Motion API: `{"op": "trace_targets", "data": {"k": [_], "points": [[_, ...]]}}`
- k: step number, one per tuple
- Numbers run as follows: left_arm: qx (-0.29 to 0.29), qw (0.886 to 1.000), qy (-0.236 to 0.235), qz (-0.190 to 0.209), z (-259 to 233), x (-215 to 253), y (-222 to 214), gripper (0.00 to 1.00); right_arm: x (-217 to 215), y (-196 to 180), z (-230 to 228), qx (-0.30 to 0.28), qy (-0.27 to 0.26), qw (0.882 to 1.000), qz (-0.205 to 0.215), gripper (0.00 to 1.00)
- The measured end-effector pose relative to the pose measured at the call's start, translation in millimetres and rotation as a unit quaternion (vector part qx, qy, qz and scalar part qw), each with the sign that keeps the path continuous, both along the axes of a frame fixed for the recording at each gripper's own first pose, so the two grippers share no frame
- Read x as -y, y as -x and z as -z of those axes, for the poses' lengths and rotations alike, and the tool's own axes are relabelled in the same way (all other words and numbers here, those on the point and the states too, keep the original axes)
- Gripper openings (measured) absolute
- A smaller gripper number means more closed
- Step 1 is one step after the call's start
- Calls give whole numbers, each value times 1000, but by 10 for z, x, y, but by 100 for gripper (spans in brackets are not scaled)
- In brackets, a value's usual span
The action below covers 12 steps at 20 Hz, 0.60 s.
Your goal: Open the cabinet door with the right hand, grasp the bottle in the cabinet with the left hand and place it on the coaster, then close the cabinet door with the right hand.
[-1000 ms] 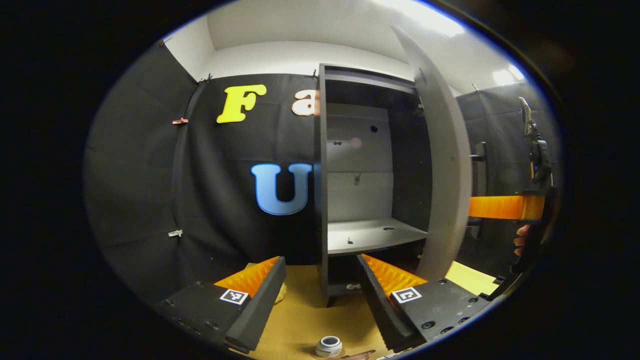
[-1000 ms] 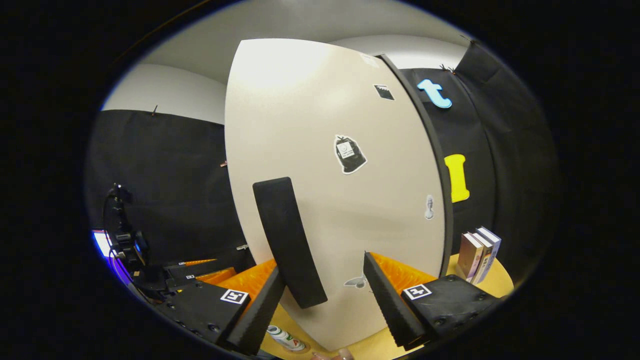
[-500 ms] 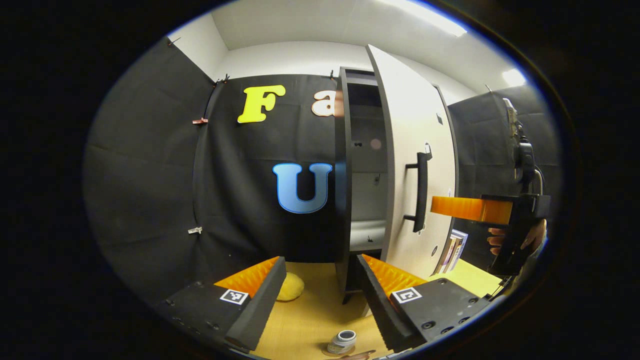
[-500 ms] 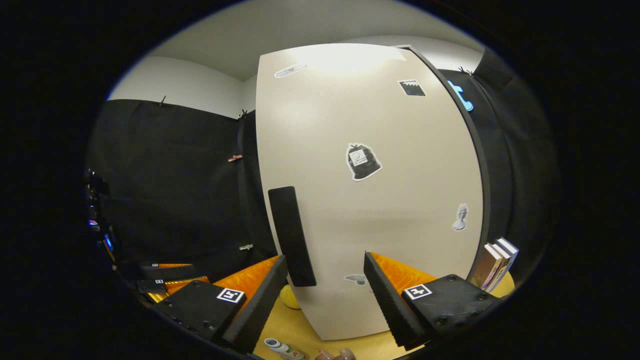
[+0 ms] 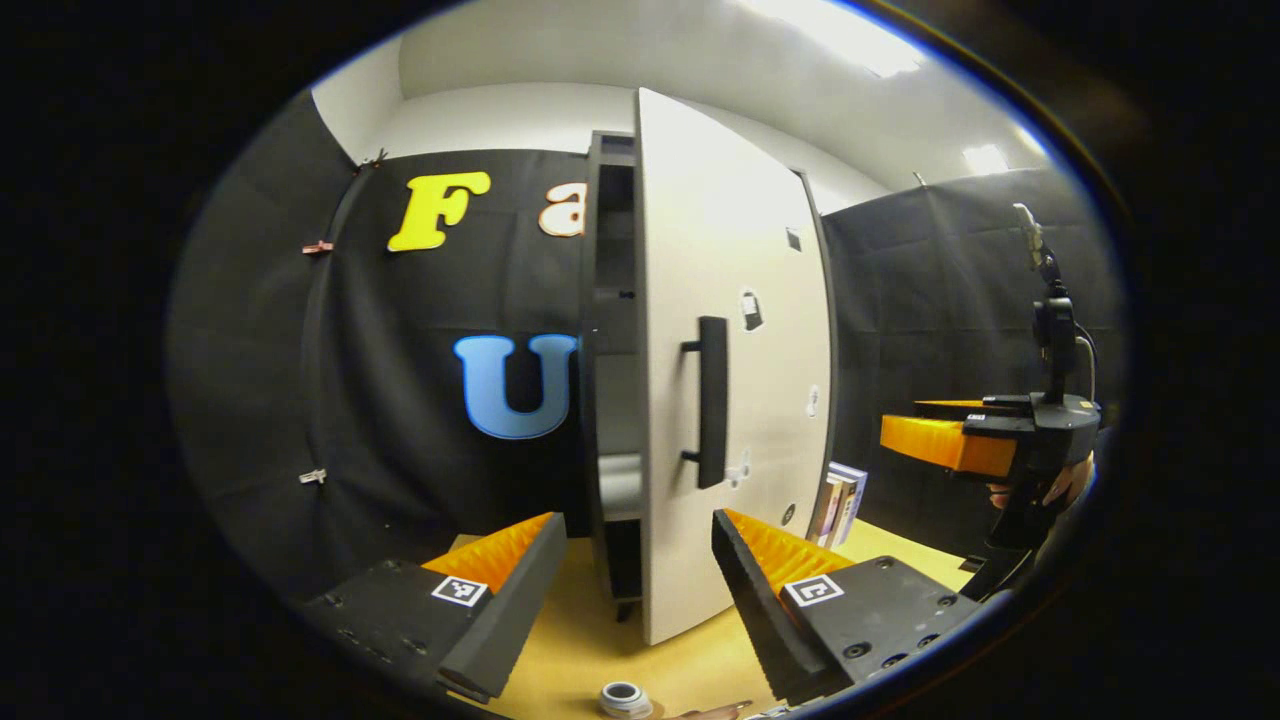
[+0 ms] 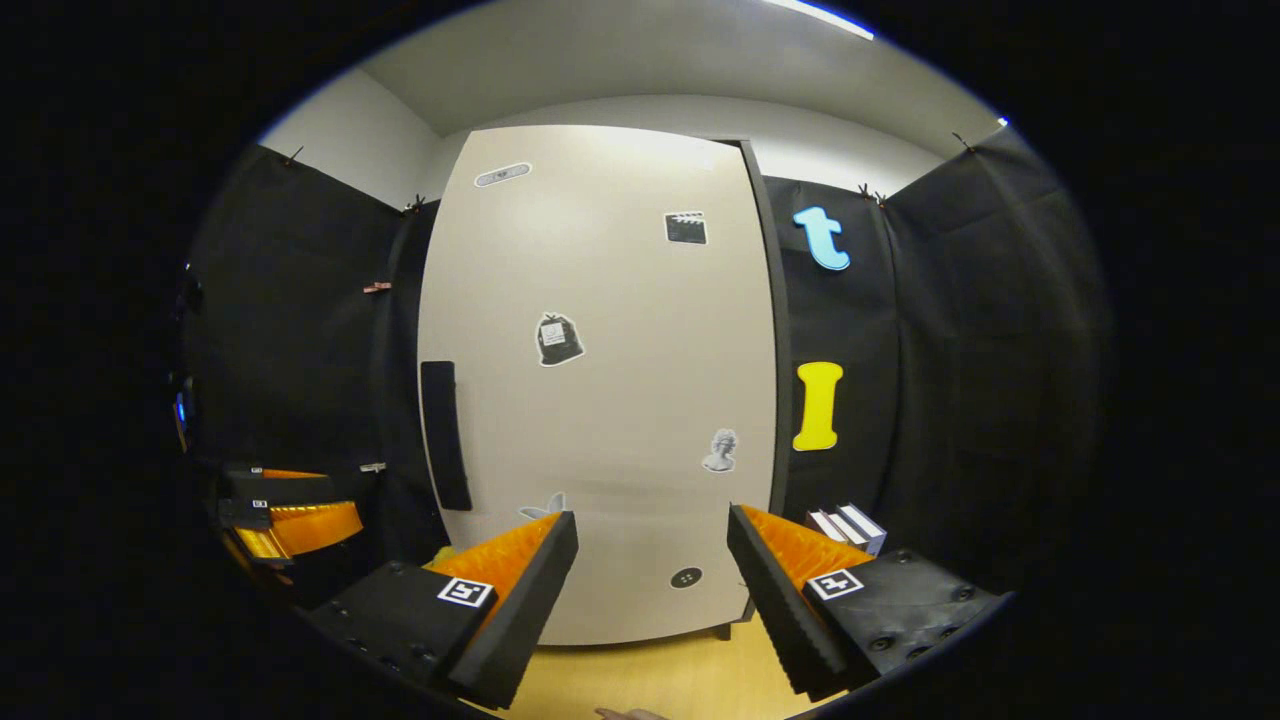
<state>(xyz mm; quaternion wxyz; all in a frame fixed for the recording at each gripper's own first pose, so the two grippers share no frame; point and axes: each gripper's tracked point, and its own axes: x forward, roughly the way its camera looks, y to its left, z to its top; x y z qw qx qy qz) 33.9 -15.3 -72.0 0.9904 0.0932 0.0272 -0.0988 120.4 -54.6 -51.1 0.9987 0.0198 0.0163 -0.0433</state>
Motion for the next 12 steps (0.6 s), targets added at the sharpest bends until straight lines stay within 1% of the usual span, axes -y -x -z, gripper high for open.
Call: {"op": "trace_targets", "data": {"k": [2, 5, 6, 8, 10, 11, 12], "points": [[2, 1000, 8, 18, 16, 237, -47, 92, 125, -16, 7, 2, -7, 1000, 7, 98], [3, 1000, 20, 21, 44, 476, -153, 92, 308, -21, -14, 3, -12, 1000, 5, 98], [3, 999, 25, 22, 61, 553, -189, 89, 403, -35, -30, 8, -6, 1000, 13, 98], [4, 999, 32, 17, 70, 657, -258, 95, 520, -71, -36, 20, 7, 999, 24, 98], [16, 999, 31, 10, 15, 714, -319, 89, 509, -129, 16, 23, 8, 1000, 15, 98], [21, 999, 30, 7, -6, 729, -366, 92, 510, -155, 8, 25, 7, 1000, 11, 98], [24, 999, 29, 4, -18, 743, -395, 92, 528, -185, 15, 25, 8, 1000, 10, 98]]}}
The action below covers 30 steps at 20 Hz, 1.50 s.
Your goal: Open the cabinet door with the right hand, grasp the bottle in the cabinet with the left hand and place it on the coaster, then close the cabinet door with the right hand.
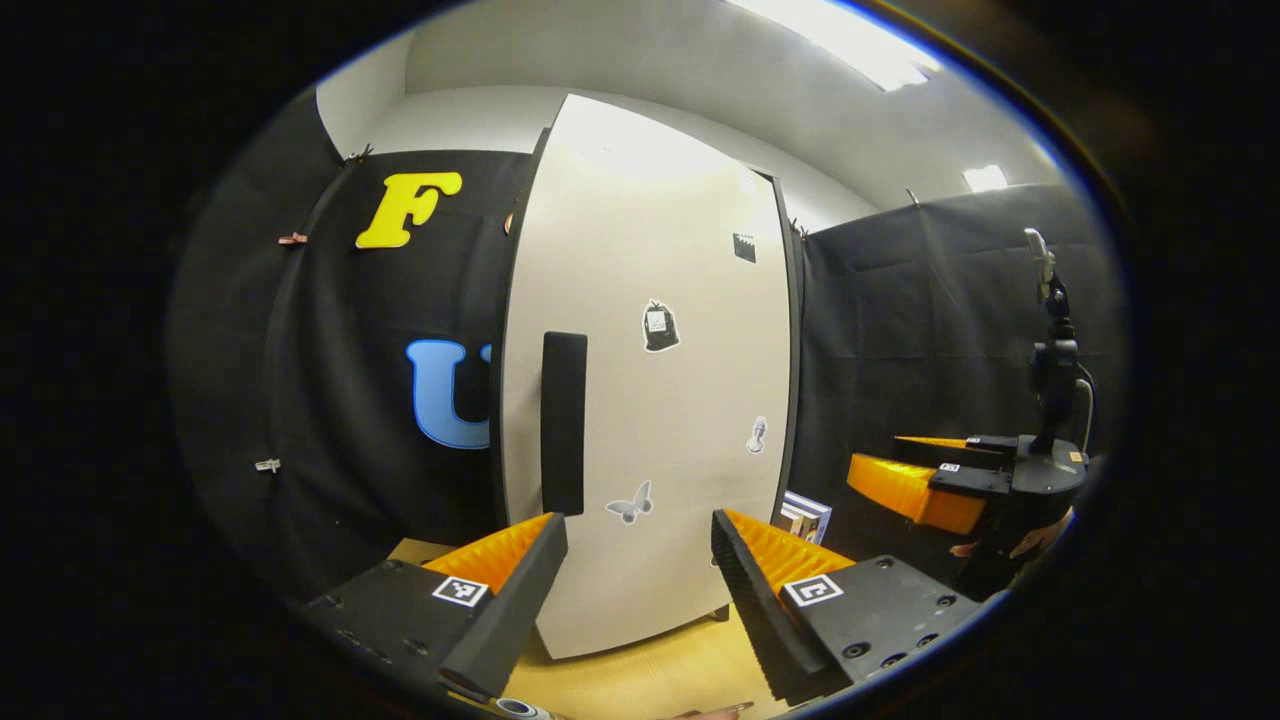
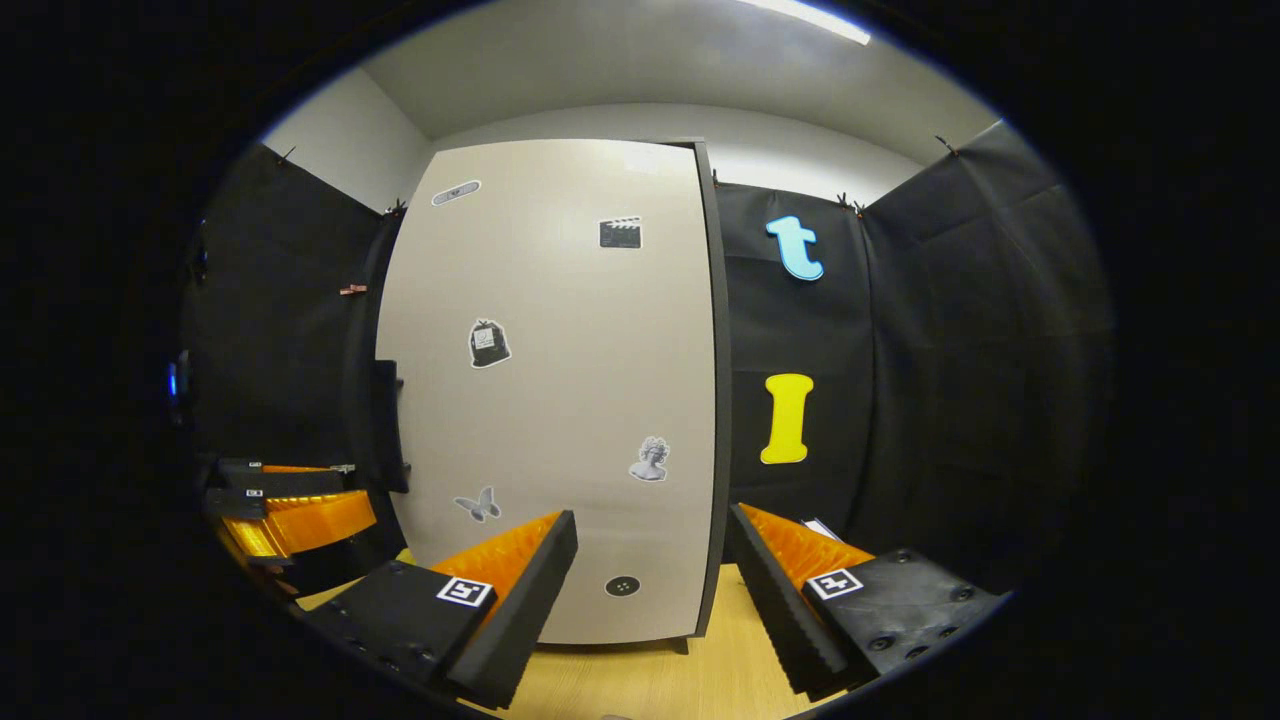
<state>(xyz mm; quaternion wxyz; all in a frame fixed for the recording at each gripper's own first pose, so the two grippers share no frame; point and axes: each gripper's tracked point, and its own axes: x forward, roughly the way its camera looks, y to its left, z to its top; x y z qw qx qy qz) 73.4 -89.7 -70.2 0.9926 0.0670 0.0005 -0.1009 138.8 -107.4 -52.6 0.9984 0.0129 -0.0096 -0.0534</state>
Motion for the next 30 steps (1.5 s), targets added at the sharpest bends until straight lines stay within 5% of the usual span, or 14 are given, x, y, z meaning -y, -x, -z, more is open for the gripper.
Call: {"op": "trace_targets", "data": {"k": [7, 30], "points": [[14, 999, -7, -39, -18, -106, -154, 92, 23, -157, 2, 4, -4, 1000, -13, 98], [26, 998, -14, -52, -117, -278, -237, 91, -136, -225, 13, 10, 33, 999, -18, 97]]}}
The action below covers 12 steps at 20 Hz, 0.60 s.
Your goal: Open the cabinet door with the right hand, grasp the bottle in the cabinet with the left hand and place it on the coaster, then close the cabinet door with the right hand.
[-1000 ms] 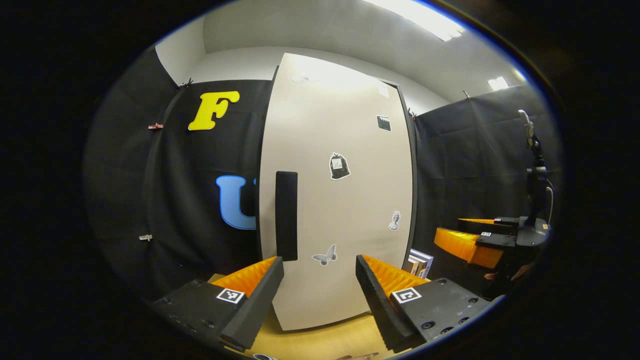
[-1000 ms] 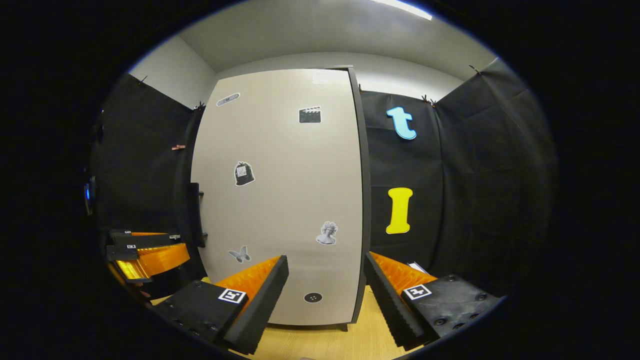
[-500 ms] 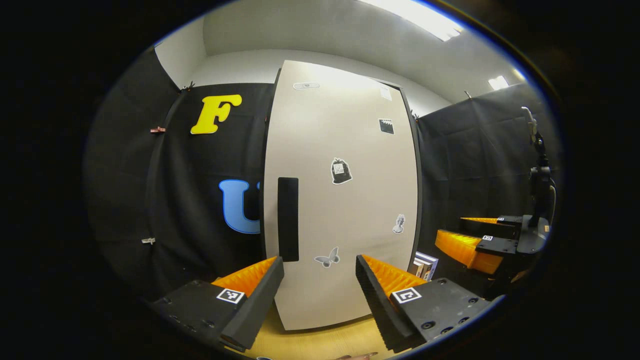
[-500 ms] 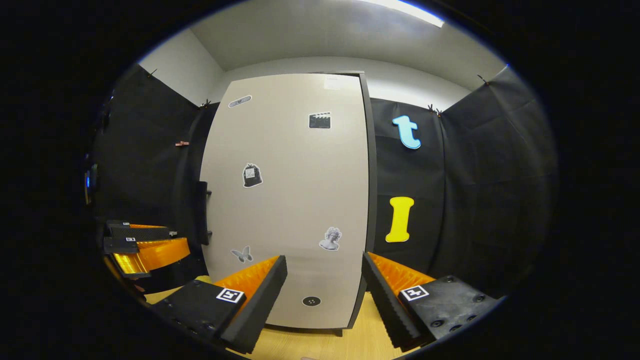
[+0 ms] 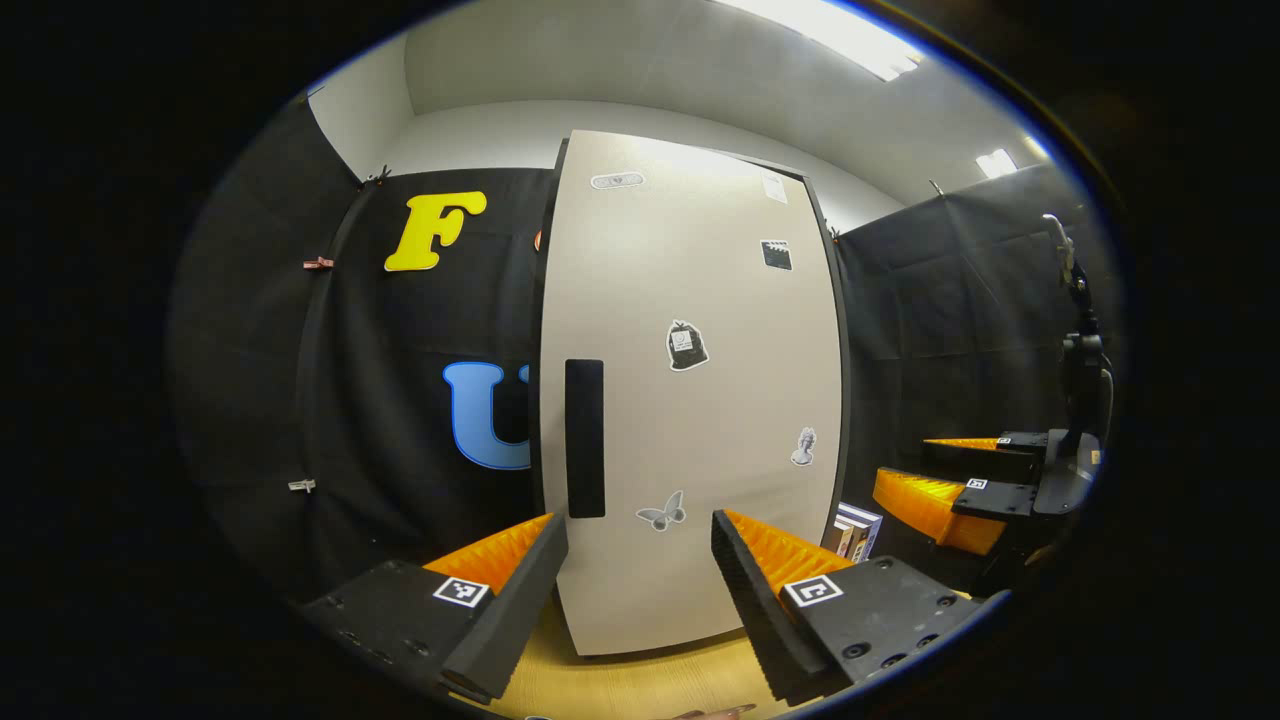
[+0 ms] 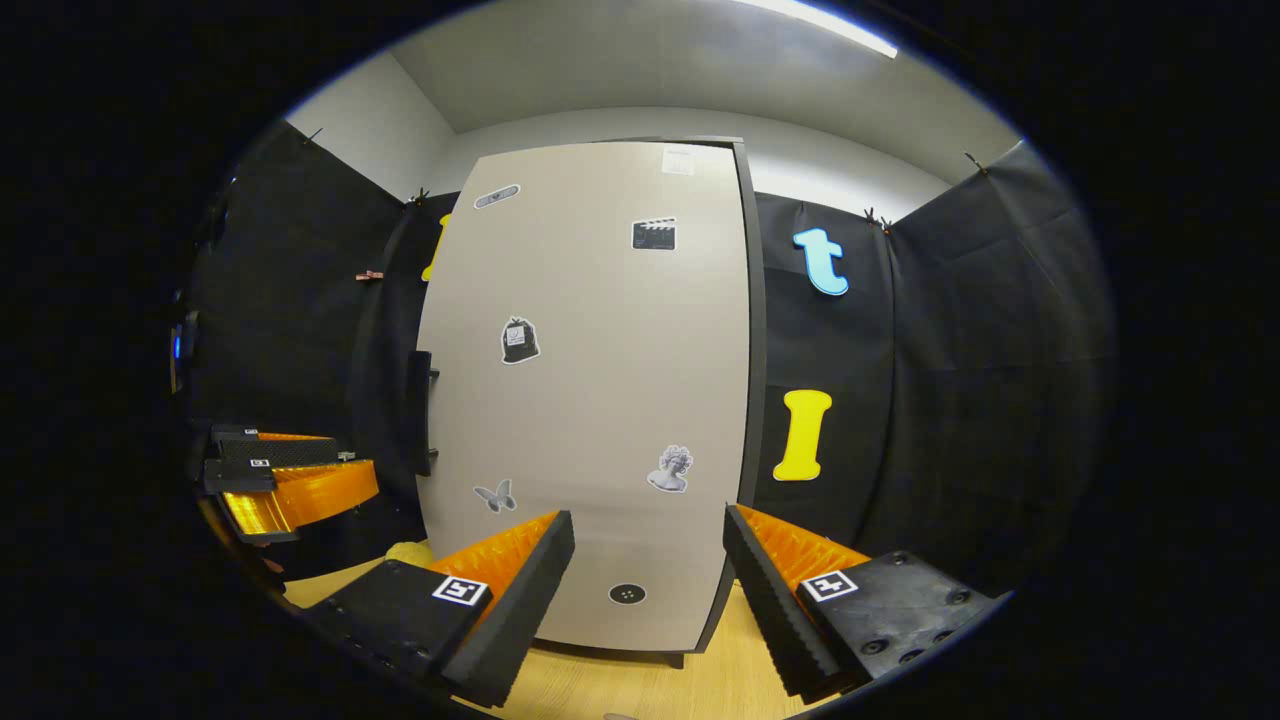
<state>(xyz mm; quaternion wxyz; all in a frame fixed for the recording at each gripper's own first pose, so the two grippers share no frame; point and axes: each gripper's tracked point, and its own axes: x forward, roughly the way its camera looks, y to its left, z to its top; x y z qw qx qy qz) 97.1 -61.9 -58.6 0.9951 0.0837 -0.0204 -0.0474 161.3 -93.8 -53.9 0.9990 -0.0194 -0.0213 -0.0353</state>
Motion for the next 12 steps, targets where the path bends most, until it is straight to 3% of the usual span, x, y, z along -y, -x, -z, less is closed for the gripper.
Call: {"op": "trace_targets", "data": {"k": [12], "points": [[-4, 1000, 1, 2, 9, -88, 9, 91, -60, -33, 34, -5, 5, 1000, 3, 98]]}}
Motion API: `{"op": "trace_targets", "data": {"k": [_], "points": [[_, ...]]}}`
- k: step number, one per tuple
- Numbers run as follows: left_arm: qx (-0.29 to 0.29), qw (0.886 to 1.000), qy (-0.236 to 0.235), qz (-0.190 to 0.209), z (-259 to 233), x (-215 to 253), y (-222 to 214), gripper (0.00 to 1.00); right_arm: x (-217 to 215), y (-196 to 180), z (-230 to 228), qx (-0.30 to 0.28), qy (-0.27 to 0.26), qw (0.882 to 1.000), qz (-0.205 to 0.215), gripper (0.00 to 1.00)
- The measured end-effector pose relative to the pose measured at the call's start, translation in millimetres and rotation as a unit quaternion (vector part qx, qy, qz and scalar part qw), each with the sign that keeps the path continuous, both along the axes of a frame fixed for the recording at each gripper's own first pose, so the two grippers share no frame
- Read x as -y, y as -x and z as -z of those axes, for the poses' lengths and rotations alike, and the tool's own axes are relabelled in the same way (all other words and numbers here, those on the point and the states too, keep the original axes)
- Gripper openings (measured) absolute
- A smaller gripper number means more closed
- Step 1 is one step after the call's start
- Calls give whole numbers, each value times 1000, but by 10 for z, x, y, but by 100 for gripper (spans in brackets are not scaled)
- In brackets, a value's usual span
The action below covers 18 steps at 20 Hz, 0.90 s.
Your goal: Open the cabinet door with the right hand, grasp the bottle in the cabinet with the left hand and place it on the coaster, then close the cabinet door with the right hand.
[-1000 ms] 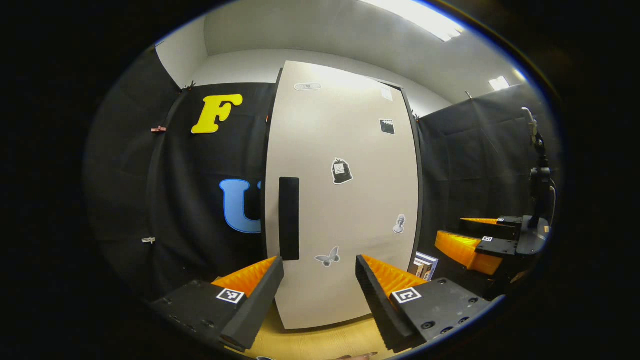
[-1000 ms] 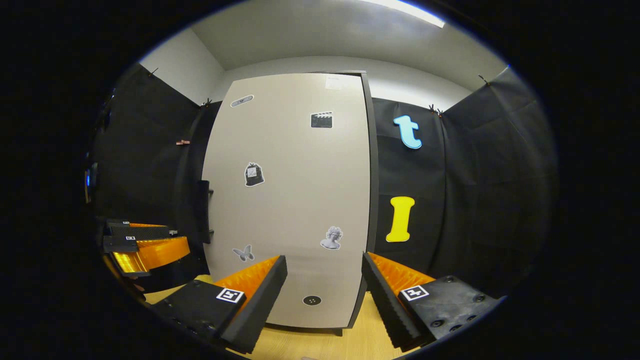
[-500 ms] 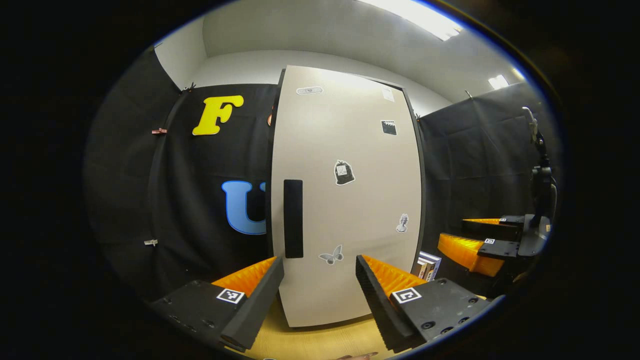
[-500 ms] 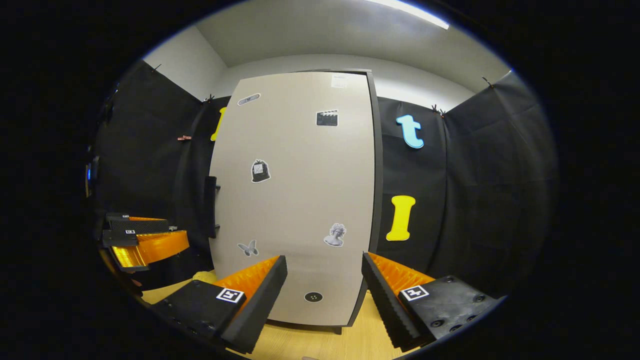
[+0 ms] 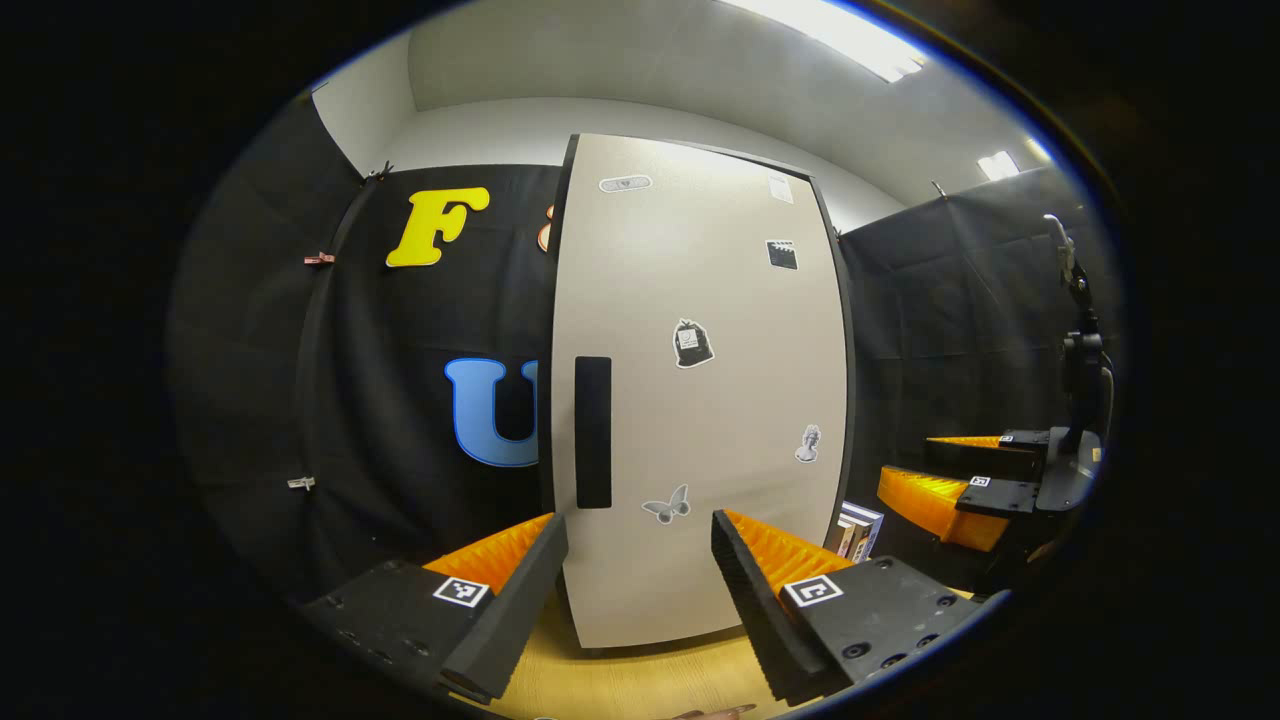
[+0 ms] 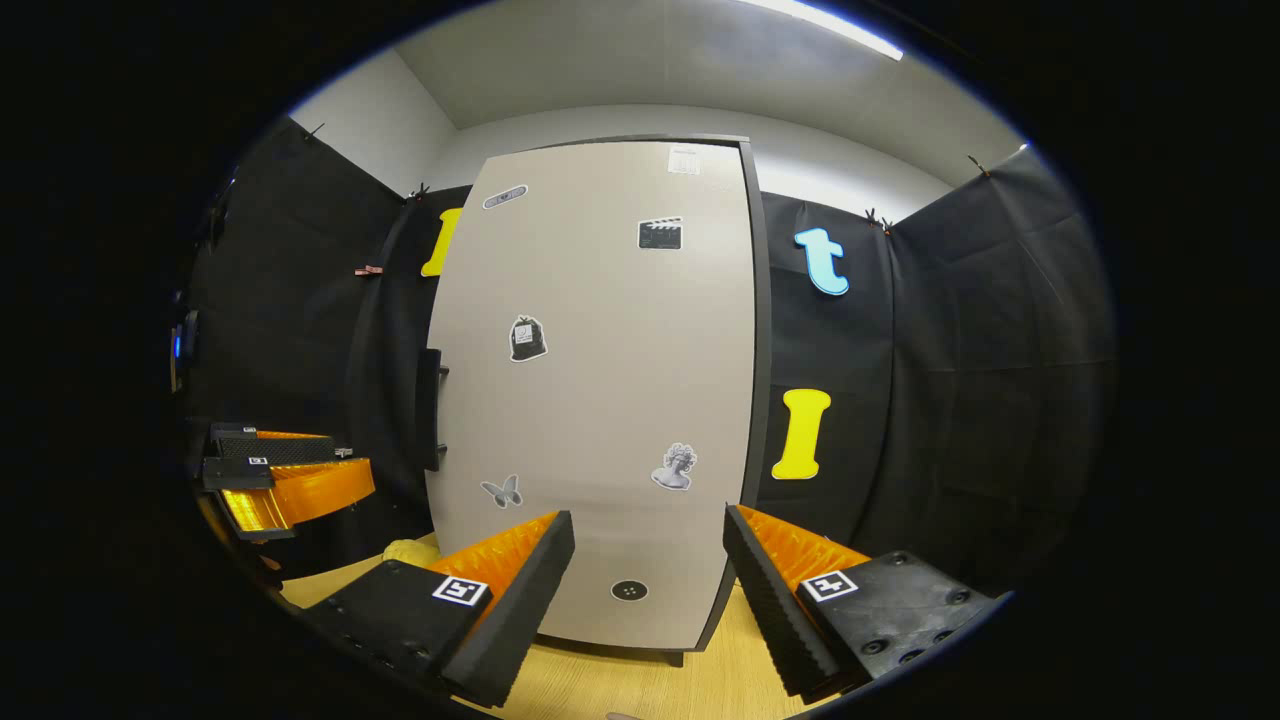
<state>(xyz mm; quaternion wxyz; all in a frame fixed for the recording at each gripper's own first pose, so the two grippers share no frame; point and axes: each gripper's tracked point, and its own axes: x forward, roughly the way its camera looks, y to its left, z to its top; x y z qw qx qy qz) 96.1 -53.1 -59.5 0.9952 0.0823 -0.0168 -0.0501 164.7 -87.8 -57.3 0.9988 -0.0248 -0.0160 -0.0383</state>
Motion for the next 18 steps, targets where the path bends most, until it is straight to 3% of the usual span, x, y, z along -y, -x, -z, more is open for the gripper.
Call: {"op": "trace_targets", "data": {"k": [18], "points": [[2, 1000, 3, 5, -23, -21, 37, 91, -4, 40, -23, 2, 3, 1000, 6, 98]]}}
